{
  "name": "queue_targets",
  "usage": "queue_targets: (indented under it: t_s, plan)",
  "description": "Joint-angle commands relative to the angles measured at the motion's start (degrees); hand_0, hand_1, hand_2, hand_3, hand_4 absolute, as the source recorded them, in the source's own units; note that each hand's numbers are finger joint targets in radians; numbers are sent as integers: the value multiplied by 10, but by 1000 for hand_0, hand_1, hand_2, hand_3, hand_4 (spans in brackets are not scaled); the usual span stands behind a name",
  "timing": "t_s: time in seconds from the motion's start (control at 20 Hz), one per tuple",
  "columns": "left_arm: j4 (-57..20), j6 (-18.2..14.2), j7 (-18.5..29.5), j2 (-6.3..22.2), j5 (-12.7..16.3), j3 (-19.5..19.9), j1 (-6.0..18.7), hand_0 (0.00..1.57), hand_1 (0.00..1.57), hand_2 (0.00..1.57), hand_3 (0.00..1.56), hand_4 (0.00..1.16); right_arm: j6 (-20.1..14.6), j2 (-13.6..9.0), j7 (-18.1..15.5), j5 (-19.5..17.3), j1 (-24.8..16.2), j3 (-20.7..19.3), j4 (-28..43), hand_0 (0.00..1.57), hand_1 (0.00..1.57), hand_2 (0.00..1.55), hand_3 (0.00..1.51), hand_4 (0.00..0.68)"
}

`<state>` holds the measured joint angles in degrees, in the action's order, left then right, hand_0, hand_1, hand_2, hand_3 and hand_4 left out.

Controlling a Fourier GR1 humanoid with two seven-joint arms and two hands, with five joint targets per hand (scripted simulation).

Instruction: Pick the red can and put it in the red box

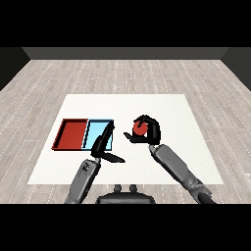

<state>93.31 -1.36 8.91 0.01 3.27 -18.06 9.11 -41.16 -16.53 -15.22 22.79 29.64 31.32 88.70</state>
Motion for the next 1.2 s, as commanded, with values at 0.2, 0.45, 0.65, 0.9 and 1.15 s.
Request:
queue_targets:
  t_s: [0.2, 0.45, 0.65, 0.9, 1.15]
  plan:
    - [-52, -5, 12, 0, 11, -40, -4, 0, 0, 0, 0, 0, 30, 42, 49, -70, -3, -20, 13, 1571, 1571, 1482, 1422, 655]
    - [-96, -62, -4, 0, 67, -73, 51, 0, 0, 0, 0, 0, 42, 68, 73, -114, 4, -32, 14, 1571, 1571, 1478, 1414, 651]
    - [-95, -84, -11, 0, 93, -97, 78, 0, 0, 0, 0, 0, 97, 45, 49, -106, -50, -71, 48, 1571, 1571, 1481, 1417, 650]
    - [-141, -74, 5, 0, 95, -96, 83, 0, 0, 0, 0, 0, 102, 128, 32, -155, -51, -64, 15, 1571, 1571, 1472, 1409, 629]
    - [-174, -61, -2, 0, 122, -71, 130, 0, 0, 0, 0, 0, 108, 155, 74, -197, -41, -61, 19, 1571, 1571, 1479, 1412, 629]
